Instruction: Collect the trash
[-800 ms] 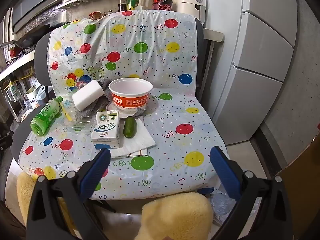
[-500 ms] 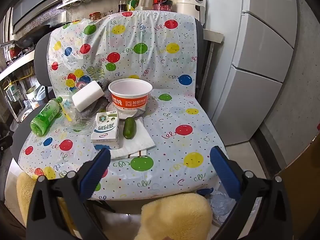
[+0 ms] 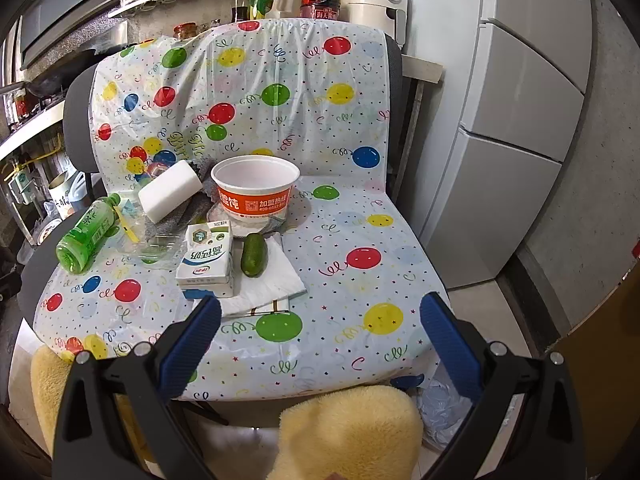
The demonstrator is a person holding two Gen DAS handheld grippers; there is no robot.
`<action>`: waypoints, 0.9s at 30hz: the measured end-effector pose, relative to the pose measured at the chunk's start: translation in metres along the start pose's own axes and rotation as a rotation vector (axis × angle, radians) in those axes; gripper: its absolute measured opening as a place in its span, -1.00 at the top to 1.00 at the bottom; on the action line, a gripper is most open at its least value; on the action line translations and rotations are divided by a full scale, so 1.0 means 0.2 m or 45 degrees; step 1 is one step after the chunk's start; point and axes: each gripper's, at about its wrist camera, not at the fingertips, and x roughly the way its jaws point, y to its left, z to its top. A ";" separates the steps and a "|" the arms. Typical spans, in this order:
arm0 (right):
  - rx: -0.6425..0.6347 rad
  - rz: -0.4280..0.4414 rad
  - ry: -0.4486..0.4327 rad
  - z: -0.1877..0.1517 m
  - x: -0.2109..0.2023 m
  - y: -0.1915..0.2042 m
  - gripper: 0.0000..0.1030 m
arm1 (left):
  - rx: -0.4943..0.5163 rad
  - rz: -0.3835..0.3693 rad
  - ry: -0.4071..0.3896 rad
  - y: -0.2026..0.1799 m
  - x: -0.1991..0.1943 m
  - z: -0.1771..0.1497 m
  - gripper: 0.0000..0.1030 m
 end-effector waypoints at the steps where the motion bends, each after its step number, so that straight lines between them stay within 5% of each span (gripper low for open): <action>1: 0.003 -0.001 0.001 0.00 0.00 0.00 -0.89 | -0.001 0.001 0.001 0.01 0.00 0.00 -0.88; 27: 0.006 -0.006 0.009 -0.01 0.01 -0.01 -0.89 | -0.008 0.008 0.005 0.01 0.00 -0.02 -0.88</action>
